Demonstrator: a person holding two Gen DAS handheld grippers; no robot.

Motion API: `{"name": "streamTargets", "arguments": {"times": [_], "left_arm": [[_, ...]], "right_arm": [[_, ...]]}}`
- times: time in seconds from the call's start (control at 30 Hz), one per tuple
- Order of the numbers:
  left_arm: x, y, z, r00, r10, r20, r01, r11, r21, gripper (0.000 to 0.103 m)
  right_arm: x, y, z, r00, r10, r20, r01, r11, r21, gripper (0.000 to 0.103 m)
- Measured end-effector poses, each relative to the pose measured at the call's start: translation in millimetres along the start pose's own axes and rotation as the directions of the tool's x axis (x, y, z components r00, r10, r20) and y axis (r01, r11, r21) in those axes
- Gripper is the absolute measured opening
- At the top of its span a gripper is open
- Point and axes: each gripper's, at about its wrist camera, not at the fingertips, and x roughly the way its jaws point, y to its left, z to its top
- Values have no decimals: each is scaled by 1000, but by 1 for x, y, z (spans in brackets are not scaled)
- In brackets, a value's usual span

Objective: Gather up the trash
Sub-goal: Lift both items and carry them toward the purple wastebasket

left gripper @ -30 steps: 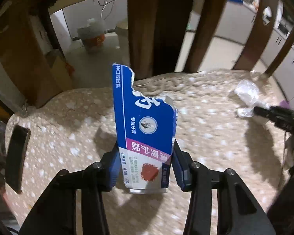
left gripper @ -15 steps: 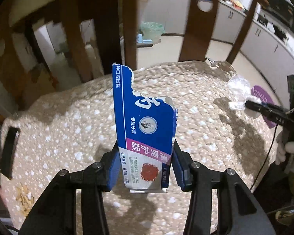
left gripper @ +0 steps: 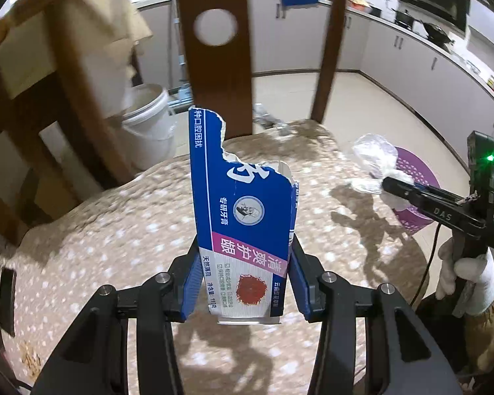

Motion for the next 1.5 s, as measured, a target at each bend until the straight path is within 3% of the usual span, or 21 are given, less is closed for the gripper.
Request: {"name": "streamTargets", "arguments": {"times": [0.3,0.5,0.7,1.5], "left_arm": [[17,-51,2,995,97,-9,-96,993,76,46],[22,-62,-3,982,188,-15,-185,977,103,46],[22,-68,-8,972,232,-22,-228,966,118,46],[20,-73,-11,966,254,-36,-245,956,164,46]], "right_arm": [[-6,-5,-5,1000,-15,2,15,1000,-19,33],[-3,6,-7,1000,-14,-6,14,998,-62,33],[2,12,-10,1000,-7,-22,5,996,-89,33],[-7,6,-9,1000,-12,-1,12,997,-82,34]]}}
